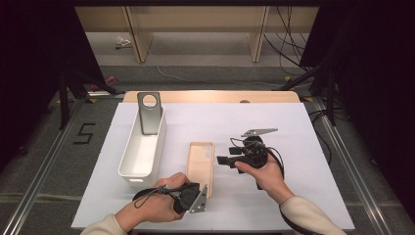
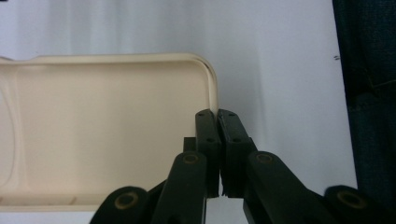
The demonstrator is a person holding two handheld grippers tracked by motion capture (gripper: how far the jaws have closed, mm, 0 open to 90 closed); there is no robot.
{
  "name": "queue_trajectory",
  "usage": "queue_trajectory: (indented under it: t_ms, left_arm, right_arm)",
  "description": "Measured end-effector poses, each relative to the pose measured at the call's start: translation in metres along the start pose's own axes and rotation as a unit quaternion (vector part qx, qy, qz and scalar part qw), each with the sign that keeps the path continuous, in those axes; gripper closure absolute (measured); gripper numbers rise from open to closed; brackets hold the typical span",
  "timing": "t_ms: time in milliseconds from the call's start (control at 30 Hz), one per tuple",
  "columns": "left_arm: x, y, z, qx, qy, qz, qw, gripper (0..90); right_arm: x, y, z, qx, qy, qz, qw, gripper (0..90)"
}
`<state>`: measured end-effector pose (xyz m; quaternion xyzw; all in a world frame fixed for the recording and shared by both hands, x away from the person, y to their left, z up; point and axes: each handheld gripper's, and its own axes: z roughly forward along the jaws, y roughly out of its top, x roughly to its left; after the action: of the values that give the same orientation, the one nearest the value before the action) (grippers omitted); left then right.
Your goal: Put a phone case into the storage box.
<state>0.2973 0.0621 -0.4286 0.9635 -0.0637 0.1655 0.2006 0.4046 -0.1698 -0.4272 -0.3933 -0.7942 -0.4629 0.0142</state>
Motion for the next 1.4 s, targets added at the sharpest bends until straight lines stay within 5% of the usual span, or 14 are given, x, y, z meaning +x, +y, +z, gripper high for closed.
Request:
queue_trajectory:
  t_ms: [433, 733, 900, 1067, 1200, 1300, 1400]
  left_arm:
    - [0.000, 0.006, 0.000, 0.000, -0.001, 0.016, 0.9999, 87.9]
    - [-0.001, 0.011, 0.000, -0.010, 0.003, 0.019, 0.9998, 87.9]
    - [0.001, 0.011, 0.003, -0.003, 0.008, 0.031, 0.9995, 87.8]
    - [0.005, 0.006, 0.009, -0.019, 0.025, 0.025, 0.9992, 87.4]
    - [0.010, 0.000, 0.008, -0.057, 0.044, -0.010, 0.9974, 81.5]
    - [0.013, -0.006, 0.003, -0.106, 0.064, -0.050, 0.9911, 64.0]
    - [0.016, -0.013, -0.001, -0.167, 0.080, -0.111, 0.9765, 47.6]
  right_arm:
    - [0.005, 0.010, 0.015, 0.000, 0.017, 0.006, 0.9998, 34.1]
    - [0.005, 0.011, 0.020, 0.010, 0.038, 0.023, 0.9990, 63.9]
    - [0.005, 0.012, 0.016, 0.001, 0.052, 0.044, 0.9977, 72.8]
    - [0.009, 0.014, 0.005, -0.026, 0.068, 0.067, 0.9951, 81.5]
    - [0.014, 0.018, -0.006, -0.054, 0.077, 0.066, 0.9934, 82.0]
    - [0.014, 0.021, -0.016, -0.070, 0.059, 0.043, 0.9949, 82.0]
    - [0.012, 0.022, -0.027, -0.081, 0.048, 0.029, 0.9952, 81.9]
